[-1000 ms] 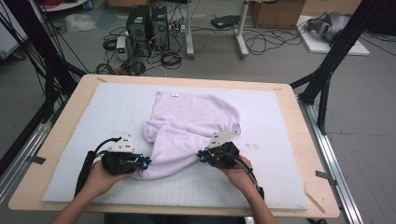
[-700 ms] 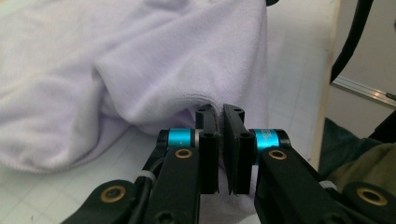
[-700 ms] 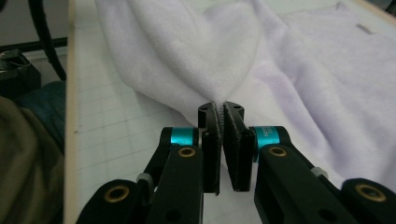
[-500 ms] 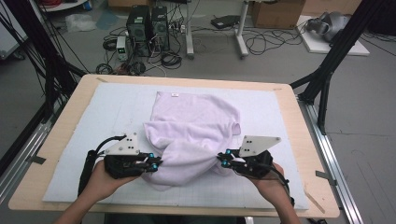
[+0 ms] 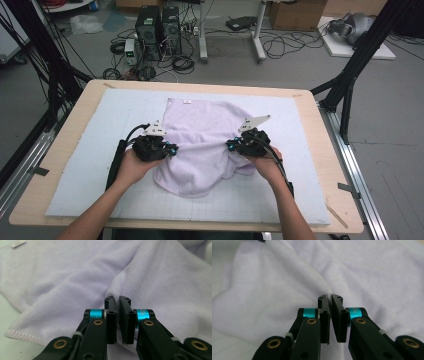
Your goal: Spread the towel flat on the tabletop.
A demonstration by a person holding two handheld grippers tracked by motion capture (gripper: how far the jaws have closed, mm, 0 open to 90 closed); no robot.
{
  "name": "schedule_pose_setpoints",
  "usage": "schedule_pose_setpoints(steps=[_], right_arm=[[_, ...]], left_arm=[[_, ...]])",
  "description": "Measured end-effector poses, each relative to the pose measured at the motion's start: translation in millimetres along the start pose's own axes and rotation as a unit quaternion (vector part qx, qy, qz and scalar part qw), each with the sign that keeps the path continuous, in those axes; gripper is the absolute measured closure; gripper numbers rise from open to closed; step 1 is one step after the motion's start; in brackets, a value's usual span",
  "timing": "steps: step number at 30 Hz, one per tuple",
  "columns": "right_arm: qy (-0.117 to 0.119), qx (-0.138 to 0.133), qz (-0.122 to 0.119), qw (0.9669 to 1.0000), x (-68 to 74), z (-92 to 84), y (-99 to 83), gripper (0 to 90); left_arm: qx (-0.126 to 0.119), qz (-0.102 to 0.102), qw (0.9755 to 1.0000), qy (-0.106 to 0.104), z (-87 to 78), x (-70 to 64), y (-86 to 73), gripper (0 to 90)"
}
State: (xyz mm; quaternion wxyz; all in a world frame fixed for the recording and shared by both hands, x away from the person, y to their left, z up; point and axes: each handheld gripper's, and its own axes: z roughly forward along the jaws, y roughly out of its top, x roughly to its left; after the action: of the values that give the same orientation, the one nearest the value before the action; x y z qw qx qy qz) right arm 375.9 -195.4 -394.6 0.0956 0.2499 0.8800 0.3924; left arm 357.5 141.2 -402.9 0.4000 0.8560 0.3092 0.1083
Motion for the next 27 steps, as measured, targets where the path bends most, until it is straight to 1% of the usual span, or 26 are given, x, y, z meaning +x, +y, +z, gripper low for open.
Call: schedule_pose_setpoints(steps=[2,3,4,5,6,7,8,9,10,11,13,14,15,17,18,19,20,21,22,24,27], right_arm=[[-0.001,0.017,0.013,0.9998,-8.4,13.2,-4.0,84.6],[0.002,0.023,0.024,0.9995,-12.2,18.7,-6.5,83.7],[-0.001,0.024,0.029,0.9993,-13.3,20.8,-7.6,82.2],[-0.006,0.023,0.029,0.9993,-14.1,21.6,-8.9,77.4],[-0.006,0.020,0.032,0.9993,-14.7,20.2,-9.4,75.5],[-0.006,0.015,0.032,0.9994,-14.1,17.6,-9.5,74.7],[-0.012,0.003,0.025,0.9996,-12.0,11.3,-9.3,73.9],[-0.017,-0.009,0.023,0.9995,-9.5,3.5,-8.2,73.1],[-0.018,-0.020,0.021,0.9994,-6.6,-3.0,-7.1,72.7],[-0.020,-0.026,0.017,0.9993,-3.7,-8.3,-6.4,72.6],[-0.018,-0.044,-0.003,0.9989,6.3,-20.1,-5.8,72.2],[-0.021,-0.049,-0.012,0.9985,11.4,-24.4,-6.5,72.0],[-0.019,-0.052,-0.016,0.9984,16.4,-27.5,-7.7,71.9],[-0.011,-0.048,-0.027,0.9984,26.9,-30.8,-11.2,71.1],[-0.004,-0.038,-0.030,0.9988,31.5,-31.3,-12.8,70.2],[-0.002,-0.042,-0.035,0.9985,37.0,-31.7,-16.1,70.1],[0.006,-0.045,-0.038,0.9982,41.5,-31.6,-19.8,68.5],[0.018,-0.041,-0.037,0.9983,46.1,-30.3,-24.5,67.2],[0.022,-0.037,-0.038,0.9983,48.2,-28.8,-27.4,66.3],[0.027,-0.028,-0.035,0.9986,52.8,-23.7,-35.4,64.8],[0.029,-0.006,-0.036,0.9989,56.4,-12.0,-42.9,62.5]], left_arm=[[0.010,-0.008,0.9999,0.008,11.7,7.2,-3.4,84.2],[0.015,-0.009,0.9998,0.007,14.3,8.9,-4.3,83.8],[0.018,-0.011,0.9998,0.004,16.2,10.1,-5.3,83.4],[0.018,-0.010,0.9998,0.003,15.8,10.3,-5.7,82.1],[0.015,-0.009,0.9998,0.003,13.9,9.8,-5.7,79.9],[0.008,-0.006,0.9999,0.005,8.7,8.9,-5.3,76.8],[-0.003,-0.006,1.0000,0.006,2.9,8.7,-4.7,73.9],[-0.011,-0.006,0.9999,0.007,-2.6,8.3,-4.4,70.7],[-0.015,-0.006,0.9998,0.007,-6.8,7.9,-4.5,68.9],[-0.020,-0.003,0.9998,0.006,-12.2,7.6,-4.9,67.2],[-0.023,0.008,0.9997,0.008,-22.5,4.9,-7.7,65.1],[-0.022,0.015,0.9996,0.008,-26.9,2.9,-9.8,64.4],[-0.020,0.021,0.9995,0.008,-31.1,0.8,-12.6,63.1],[-0.023,0.030,0.9993,0.005,-38.7,-3.7,-20.3,61.9],[-0.025,0.032,0.9992,0.003,-41.2,-5.8,-25.1,61.8],[-0.023,0.033,0.9992,-0.001,-42.7,-7.2,-30.1,61.8],[-0.019,0.036,0.9992,-0.006,-43.5,-8.2,-36.6,61.9],[-0.018,0.036,0.9992,-0.009,-43.1,-8.9,-40.6,62.3],[-0.012,0.039,0.9991,-0.012,-42.0,-9.1,-45.3,63.0],[0.001,0.038,0.9991,-0.020,-36.9,-8.1,-53.5,63.7],[0.010,0.035,0.9991,-0.022,-27.4,-7.3,-58.2,63.6]])
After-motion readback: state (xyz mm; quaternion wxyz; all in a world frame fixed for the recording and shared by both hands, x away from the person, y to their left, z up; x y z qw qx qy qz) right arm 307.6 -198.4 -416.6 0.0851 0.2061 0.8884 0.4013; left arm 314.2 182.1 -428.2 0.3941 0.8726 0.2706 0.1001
